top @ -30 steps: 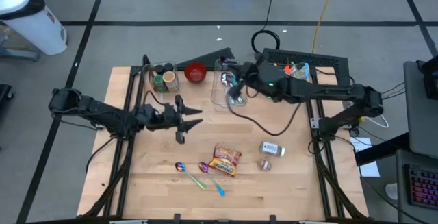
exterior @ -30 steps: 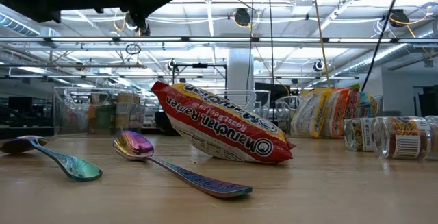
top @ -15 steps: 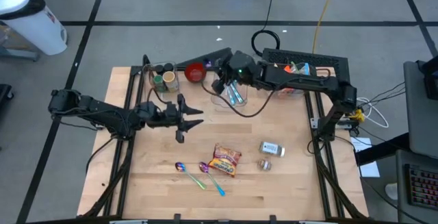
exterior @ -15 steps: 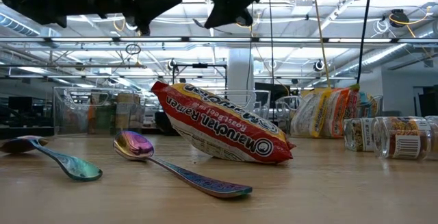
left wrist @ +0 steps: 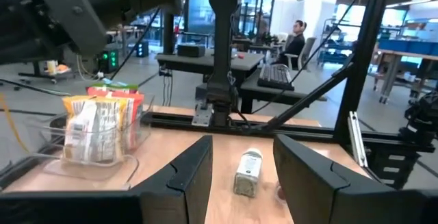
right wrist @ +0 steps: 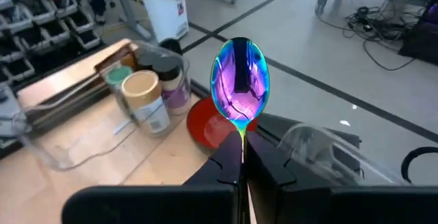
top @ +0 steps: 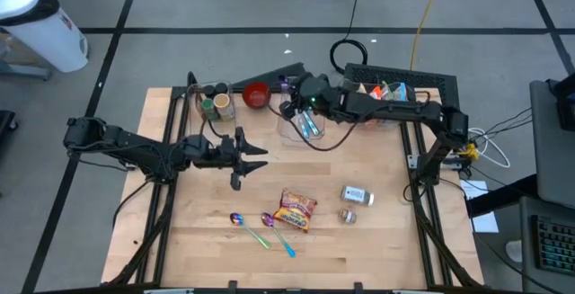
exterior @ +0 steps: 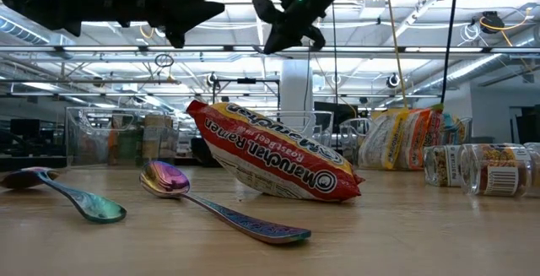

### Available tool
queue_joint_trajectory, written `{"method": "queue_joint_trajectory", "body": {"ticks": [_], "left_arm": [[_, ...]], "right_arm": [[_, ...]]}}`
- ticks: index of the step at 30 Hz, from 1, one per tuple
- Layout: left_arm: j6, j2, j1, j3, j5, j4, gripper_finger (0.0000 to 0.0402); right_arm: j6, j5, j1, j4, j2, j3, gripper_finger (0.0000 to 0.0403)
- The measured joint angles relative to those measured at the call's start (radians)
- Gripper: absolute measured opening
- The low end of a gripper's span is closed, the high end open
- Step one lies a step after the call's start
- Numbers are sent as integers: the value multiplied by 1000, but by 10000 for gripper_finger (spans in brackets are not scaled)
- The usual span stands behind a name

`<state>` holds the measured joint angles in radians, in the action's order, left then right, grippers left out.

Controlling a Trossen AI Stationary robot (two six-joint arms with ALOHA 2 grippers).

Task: Pick & Place Food Item
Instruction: Put the top violet spoon into the middle transparent bin

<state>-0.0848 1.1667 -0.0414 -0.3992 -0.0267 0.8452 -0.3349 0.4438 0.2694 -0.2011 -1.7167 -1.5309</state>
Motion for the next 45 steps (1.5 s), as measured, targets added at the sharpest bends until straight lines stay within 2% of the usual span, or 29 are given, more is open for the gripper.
{"method": "queue_joint_trajectory", "body": {"ticks": [6, 11, 18, 22, 26, 30, 40, 45], "left_arm": [[8, 0, 5, 0, 0, 8, 163], [109, 0, 10, 0, -1, 20, 163], [154, 0, 25, 0, -9, 67, 163], [153, 0, 54, 0, -9, 100, 163], [175, 0, 91, 0, -9, 112, 163], [188, 0, 123, 0, -2, 153, 163], [194, 0, 184, -1, 47, 160, 163], [176, 0, 193, -1, 61, 160, 163]], "right_arm": [[-2, -2, 29, 33, 0, 11, 0], [-42, -2, 33, 29, 0, 11, 0], [-199, -9, 61, -48, 0, 11, 0], [-259, -53, 85, -111, -6, 11, 0], [-267, -56, 85, -116, -59, 11, 0], [-266, -57, 88, -50, -137, 8, 0], [-308, -55, 112, -165, -275, 11, 0], [-315, -57, 110, -159, -309, 11, 0]]}}
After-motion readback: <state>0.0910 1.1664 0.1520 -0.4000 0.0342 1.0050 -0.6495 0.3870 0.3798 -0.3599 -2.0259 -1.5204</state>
